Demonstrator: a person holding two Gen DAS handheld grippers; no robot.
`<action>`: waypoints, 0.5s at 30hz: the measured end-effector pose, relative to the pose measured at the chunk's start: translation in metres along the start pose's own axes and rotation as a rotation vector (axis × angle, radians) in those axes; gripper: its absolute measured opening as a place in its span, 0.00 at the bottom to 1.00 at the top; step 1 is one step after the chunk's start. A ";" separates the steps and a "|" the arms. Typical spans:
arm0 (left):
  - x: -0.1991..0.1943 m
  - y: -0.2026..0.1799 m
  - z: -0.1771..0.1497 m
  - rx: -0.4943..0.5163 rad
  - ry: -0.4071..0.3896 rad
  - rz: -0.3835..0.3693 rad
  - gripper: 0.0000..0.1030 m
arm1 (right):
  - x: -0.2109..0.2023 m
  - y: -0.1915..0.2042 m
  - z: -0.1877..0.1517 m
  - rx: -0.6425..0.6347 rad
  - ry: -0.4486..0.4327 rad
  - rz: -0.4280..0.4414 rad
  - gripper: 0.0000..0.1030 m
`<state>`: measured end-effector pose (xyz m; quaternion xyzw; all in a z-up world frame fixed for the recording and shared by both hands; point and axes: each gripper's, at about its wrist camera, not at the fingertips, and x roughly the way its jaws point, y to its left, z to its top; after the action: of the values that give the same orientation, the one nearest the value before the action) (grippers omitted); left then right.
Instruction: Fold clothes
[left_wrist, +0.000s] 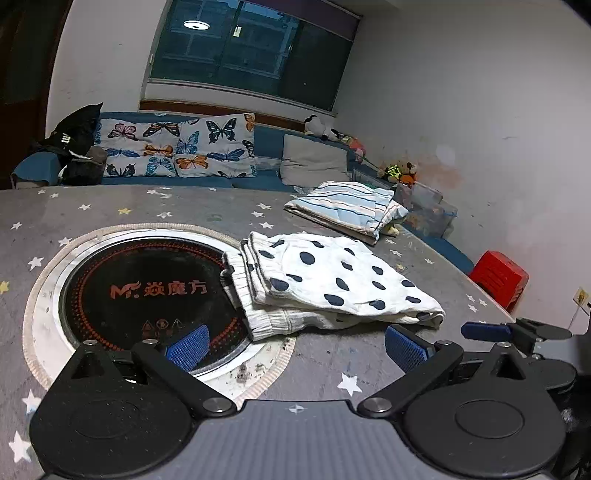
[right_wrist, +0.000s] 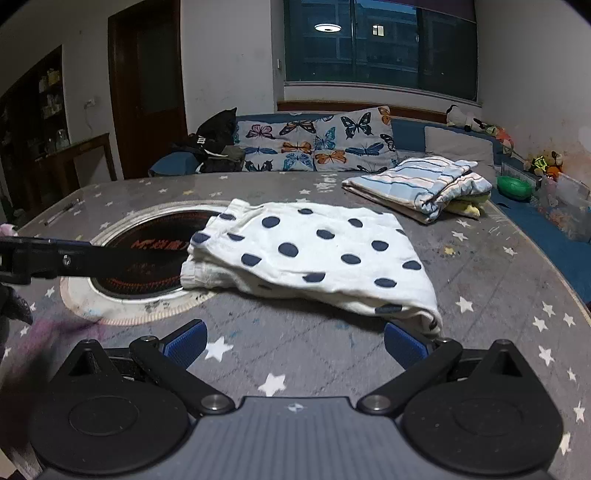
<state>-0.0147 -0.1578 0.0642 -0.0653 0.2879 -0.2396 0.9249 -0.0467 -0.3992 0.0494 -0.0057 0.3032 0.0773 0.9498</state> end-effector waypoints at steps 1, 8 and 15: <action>-0.001 0.000 -0.001 -0.004 0.001 -0.001 1.00 | -0.001 0.001 -0.002 0.003 0.001 0.003 1.00; -0.006 -0.001 -0.009 -0.011 0.012 0.013 1.00 | -0.002 0.006 -0.013 0.027 0.013 -0.017 1.00; -0.014 -0.007 -0.016 -0.003 0.011 0.003 1.00 | -0.009 0.008 -0.016 0.059 -0.002 -0.030 1.00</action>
<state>-0.0367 -0.1572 0.0599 -0.0649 0.2935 -0.2383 0.9235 -0.0647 -0.3935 0.0416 0.0181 0.3042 0.0542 0.9509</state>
